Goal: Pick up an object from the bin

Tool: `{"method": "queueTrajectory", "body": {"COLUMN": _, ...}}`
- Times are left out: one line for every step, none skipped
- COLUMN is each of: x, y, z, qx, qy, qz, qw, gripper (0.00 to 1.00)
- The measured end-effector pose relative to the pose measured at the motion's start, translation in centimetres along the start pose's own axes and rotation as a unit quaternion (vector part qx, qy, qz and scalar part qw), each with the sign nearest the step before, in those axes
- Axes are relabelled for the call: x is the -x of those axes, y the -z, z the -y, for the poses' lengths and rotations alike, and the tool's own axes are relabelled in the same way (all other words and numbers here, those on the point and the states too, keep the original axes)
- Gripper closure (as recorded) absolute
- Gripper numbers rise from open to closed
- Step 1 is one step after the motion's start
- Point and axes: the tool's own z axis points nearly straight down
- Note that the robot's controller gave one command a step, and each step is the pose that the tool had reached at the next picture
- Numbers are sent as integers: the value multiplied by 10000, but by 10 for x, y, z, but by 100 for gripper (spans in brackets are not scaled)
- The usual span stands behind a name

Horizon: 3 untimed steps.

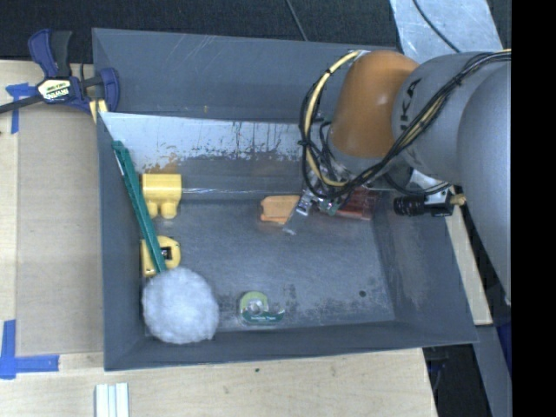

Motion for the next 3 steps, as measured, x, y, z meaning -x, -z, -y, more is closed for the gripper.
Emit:
{"method": "queueTrajectory", "body": {"x": 2, "y": -49, "z": -10, "qx": -8, "qy": 1794, "qz": 8, "qw": 9838, "gripper": 0}}
{"method": "queueTrajectory", "body": {"x": 8, "y": -46, "z": -10, "qx": 13, "qy": -262, "qz": -12, "qw": 9997, "gripper": 100}}
{"method": "queueTrajectory", "body": {"x": 8, "y": -46, "z": -10, "qx": 13, "qy": -260, "qz": -12, "qw": 9997, "gripper": 100}}
